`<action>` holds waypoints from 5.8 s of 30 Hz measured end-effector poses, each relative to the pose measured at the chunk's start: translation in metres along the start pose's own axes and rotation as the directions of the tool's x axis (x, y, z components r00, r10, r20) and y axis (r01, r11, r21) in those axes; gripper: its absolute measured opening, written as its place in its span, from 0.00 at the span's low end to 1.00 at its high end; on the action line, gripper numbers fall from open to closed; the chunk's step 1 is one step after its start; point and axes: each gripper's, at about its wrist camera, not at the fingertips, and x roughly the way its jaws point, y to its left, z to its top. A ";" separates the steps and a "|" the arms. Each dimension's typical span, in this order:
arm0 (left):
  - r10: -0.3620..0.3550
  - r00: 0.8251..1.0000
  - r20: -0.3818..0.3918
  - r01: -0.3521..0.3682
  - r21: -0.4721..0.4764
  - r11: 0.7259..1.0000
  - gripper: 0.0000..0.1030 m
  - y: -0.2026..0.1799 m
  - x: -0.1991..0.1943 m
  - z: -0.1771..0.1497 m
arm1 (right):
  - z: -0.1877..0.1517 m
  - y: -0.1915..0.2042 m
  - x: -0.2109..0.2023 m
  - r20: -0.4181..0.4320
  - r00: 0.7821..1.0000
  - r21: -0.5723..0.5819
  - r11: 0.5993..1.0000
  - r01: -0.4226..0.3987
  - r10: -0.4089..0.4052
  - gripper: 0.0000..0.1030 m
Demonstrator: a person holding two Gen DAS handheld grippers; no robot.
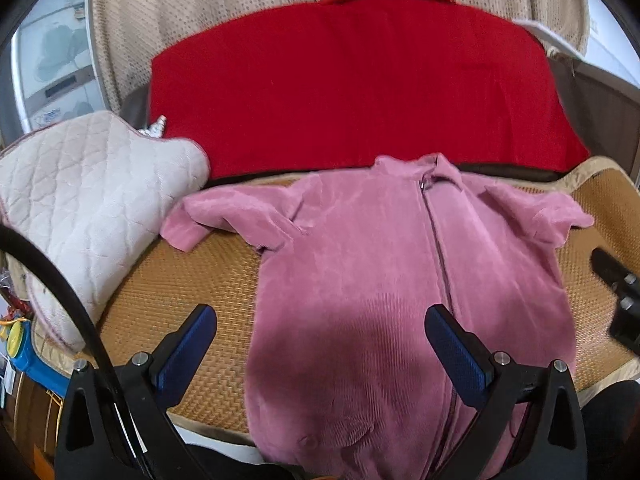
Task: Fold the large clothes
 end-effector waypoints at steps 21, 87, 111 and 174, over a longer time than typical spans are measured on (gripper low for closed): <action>-0.168 0.955 -0.244 0.145 -0.109 0.983 1.00 -0.004 0.161 -0.006 | -0.029 -0.259 0.264 0.107 0.889 0.920 0.295 -0.258 0.444 0.92; -0.554 0.748 -0.366 0.633 0.139 0.762 0.59 -0.294 0.189 0.166 | -0.075 -0.236 0.290 0.483 0.701 0.872 -0.217 -0.439 0.524 0.93; -0.606 0.790 -0.089 0.612 0.086 0.786 0.05 -0.151 0.091 0.187 | -0.021 -0.201 0.292 0.396 0.660 0.876 -0.046 -0.480 0.639 0.91; -0.093 0.968 -0.233 -0.030 -0.478 0.878 0.64 0.267 0.172 0.076 | 0.013 -0.017 0.254 -0.065 0.667 0.650 0.539 -0.536 0.742 0.70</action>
